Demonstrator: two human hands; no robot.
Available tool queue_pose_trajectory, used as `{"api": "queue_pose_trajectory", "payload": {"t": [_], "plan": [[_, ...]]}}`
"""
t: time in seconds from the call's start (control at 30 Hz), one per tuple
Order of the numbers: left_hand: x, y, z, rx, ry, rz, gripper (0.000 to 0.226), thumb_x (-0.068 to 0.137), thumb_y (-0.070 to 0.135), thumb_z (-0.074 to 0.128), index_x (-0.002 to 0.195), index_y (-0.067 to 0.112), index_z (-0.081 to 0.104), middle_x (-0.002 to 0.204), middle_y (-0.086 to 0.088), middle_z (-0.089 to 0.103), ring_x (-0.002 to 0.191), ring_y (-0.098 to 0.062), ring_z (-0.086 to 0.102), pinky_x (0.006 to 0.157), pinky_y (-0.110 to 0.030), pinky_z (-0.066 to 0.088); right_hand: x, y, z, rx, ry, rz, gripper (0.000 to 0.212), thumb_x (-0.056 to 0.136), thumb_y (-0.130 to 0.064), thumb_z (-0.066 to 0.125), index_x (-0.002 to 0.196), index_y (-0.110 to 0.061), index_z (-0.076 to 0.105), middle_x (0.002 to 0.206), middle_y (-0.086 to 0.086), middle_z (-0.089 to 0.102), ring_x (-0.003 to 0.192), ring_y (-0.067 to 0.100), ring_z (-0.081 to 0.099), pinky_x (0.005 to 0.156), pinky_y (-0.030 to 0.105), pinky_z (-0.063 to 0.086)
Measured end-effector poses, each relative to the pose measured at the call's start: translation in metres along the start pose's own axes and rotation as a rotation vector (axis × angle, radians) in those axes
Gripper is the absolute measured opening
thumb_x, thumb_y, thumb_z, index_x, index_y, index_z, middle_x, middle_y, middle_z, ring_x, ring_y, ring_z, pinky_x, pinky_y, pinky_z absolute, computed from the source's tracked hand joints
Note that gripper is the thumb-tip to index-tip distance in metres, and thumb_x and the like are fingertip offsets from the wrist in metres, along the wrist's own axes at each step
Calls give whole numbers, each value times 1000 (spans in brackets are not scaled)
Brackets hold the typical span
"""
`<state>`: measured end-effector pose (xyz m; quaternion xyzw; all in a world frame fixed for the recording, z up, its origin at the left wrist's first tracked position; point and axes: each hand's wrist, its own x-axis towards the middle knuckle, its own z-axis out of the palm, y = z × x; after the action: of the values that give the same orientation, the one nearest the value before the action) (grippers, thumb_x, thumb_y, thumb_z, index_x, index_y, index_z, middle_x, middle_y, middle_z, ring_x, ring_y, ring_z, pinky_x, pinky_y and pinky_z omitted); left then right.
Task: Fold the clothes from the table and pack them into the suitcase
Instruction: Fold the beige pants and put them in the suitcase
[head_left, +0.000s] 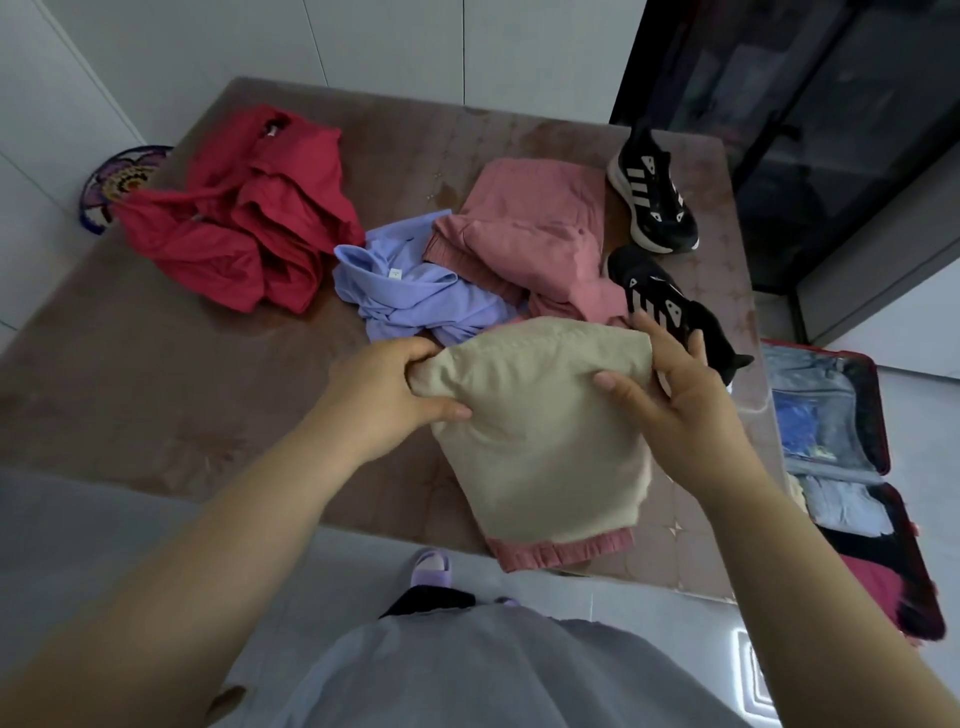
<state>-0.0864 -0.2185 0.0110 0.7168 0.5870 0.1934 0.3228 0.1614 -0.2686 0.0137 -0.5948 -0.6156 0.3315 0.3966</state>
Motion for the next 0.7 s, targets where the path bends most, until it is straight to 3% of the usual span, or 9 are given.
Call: {"api": "queue_pose_trajectory", "payload": {"t": [0.07,0.13,0.23,0.33,0.43,0.5,0.57,0.63,0.7], "plan": [[6,-4,-8,91,5,38,41,49,52,87,71,28,61,78,11,50,79,-11,48,68,-26,37,-2,-5,-1,72,-24,-35,35,83,-58,57,103,-29,57,97,-19,57,103,-24,42,112,22,20],[14,-8,-12,-21,-135,11,56,49,57,84,85,16,69,90,7,61,91,-12,56,79,-26,44,0,-8,-2,107,-105,7,43,73,-58,66,110,-50,45,103,-26,54,103,-5,52,93,17,42],[30,-19,-2,-402,-343,-121,50,66,51,77,100,15,69,99,7,72,95,-8,65,87,-25,49,11,5,1,100,-205,91,77,65,-44,78,123,-49,27,112,-37,46,109,-14,48,90,8,41],[53,-30,21,-652,-323,-365,25,87,33,60,106,18,67,103,4,70,95,-11,63,82,-24,48,22,28,19,162,-185,262,97,69,-28,84,137,-33,15,119,-28,41,101,-24,47,83,4,42],[71,-37,44,-359,-204,-392,37,94,35,53,122,13,59,117,-6,62,105,-21,57,82,-27,46,30,48,47,152,-103,505,125,64,-44,83,147,-37,-11,147,1,37,129,14,44,107,33,37],[75,-36,55,-312,-98,-381,39,96,31,50,124,4,54,117,-11,58,109,-23,53,88,-30,43,31,52,64,70,-32,591,116,73,-40,78,149,-29,-9,150,14,29,134,28,36,106,35,31],[77,-38,62,-355,-66,-362,53,92,38,54,130,2,47,130,-15,53,120,-25,49,99,-36,39,26,52,77,-47,-33,587,108,74,-51,72,150,-30,-3,152,15,18,138,33,28,108,43,27],[73,-38,69,-235,-141,-323,79,86,49,58,146,12,23,151,-14,28,137,-26,30,111,-40,29,15,50,86,-191,-88,489,112,65,-73,61,150,-34,-2,154,13,10,141,36,18,112,49,23],[61,-40,74,62,-217,-186,93,82,61,53,150,28,-1,158,-9,-3,145,-29,4,116,-47,13,7,53,93,-343,-132,414,118,55,-88,45,149,-37,-3,157,10,-1,143,36,8,114,52,17]]}}
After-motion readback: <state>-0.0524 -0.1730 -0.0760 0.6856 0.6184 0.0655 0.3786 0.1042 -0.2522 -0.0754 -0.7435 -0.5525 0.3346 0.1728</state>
